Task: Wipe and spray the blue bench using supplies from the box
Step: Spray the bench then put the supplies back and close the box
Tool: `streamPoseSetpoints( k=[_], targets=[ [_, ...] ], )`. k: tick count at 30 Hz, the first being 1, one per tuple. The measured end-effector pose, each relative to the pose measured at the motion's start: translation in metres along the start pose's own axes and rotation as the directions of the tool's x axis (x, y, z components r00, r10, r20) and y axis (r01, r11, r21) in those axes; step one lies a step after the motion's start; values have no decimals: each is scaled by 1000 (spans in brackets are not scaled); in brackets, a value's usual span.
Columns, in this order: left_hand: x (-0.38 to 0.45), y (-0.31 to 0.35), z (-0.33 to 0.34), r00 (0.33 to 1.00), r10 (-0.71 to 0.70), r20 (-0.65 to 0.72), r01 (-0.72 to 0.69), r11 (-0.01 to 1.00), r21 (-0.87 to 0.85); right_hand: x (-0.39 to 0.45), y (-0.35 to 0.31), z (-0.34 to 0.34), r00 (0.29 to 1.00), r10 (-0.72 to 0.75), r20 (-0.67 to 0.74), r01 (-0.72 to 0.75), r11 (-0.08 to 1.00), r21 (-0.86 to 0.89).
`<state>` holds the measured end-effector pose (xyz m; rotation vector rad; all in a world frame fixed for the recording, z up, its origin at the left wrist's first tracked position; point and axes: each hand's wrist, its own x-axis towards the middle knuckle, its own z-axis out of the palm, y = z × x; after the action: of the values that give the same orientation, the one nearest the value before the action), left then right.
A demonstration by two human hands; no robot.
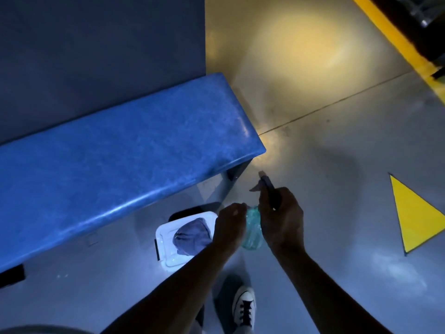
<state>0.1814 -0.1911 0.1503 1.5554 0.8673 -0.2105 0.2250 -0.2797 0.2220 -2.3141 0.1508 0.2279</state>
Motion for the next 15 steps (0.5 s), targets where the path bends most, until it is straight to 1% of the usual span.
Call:
streamPoseSetpoints(
  k=[2,3,6,9,11,13,15],
  targets=[
    [-1,-7,6,999,37,-37,-37,999,5,-4,14,-7,997,-65,52,66,997,-33],
    [-3,-13,8,996,68,-50,-67,998,19,-6,24,-10,993,-79,90,81,996,-22],
    [-2,-48,11,994,71,-86,-68,997,44,-6,56,-6,970,-59,237,62,998,-4],
    [13,-108,8,987,124,-98,-95,961,259,10,108,21,945,-6,326,30,997,-69],
    [18,-150,3,984,78,-159,-32,962,272,26,146,47,935,16,354,34,990,-135],
    [28,-193,-5,966,22,-258,51,961,272,45,184,76,920,27,391,61,975,-212],
    [37,-235,-14,942,-40,-334,156,932,329,61,220,109,904,41,426,90,955,-283]
  ],
)
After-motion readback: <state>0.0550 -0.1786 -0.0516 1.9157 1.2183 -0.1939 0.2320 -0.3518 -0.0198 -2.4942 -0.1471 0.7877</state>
